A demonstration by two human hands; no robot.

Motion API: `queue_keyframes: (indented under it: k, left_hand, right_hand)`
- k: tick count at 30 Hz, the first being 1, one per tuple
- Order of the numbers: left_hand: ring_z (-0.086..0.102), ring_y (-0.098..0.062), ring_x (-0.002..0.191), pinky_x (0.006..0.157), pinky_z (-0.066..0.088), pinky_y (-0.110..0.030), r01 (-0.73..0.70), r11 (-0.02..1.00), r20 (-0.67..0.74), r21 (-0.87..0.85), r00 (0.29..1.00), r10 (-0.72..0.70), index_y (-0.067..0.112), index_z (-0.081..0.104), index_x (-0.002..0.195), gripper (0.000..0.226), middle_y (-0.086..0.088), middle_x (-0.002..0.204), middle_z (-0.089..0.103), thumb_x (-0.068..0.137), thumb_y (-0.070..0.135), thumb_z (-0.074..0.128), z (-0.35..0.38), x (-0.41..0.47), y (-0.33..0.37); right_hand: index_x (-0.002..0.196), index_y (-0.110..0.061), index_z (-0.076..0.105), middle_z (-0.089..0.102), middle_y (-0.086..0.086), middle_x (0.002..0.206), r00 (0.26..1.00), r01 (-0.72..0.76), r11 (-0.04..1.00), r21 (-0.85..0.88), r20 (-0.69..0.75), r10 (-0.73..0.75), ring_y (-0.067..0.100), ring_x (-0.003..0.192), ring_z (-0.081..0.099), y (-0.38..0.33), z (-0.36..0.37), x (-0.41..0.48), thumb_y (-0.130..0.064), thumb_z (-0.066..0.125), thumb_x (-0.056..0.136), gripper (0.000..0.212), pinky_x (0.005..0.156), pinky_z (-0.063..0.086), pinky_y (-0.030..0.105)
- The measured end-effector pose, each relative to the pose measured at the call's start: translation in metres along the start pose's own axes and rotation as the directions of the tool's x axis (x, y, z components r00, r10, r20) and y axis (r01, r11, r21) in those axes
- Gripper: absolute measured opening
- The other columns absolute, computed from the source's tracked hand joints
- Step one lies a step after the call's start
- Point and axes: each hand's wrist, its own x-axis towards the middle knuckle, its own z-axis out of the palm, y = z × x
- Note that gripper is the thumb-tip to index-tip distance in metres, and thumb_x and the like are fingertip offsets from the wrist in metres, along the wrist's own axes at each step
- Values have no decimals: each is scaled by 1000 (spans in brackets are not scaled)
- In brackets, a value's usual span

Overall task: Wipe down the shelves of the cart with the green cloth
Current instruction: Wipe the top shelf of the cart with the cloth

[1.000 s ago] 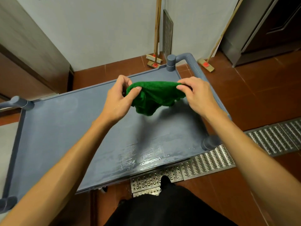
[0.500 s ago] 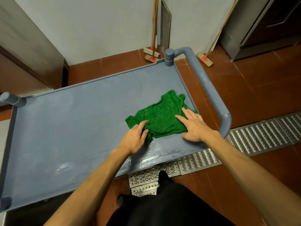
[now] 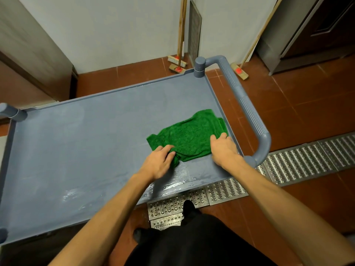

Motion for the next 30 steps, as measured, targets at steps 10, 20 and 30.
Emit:
queue_keyframes:
  k: [10,20,30]
  left_hand:
    - [54,-25,110,94,43,-35,17,998,6,-55,1000,-17,15,53,136,37,-12,112,64,105,31,40,0,-11,-1]
    - [61,-33,110,88,45,-35,56,993,28,-105,998,-53,14,58,130,34,-12,118,69,105,32,42,-6,-18,-2]
    - [62,-31,104,79,40,-29,64,982,73,-178,996,-51,13,58,127,33,-11,111,70,106,31,41,-14,-37,-23]
  right_hand:
    - [135,-7,38,46,26,125,997,-74,989,126,42,69,37,100,57,-8,18,-35,-25,49,96,44,73,44,38]
    - [135,-12,44,50,20,128,990,-137,960,244,22,136,36,109,56,-22,26,-60,-36,46,94,48,87,48,41]
    - [130,-11,50,55,15,125,993,-115,965,236,13,115,31,108,57,-59,32,-72,-58,43,86,64,91,49,41]
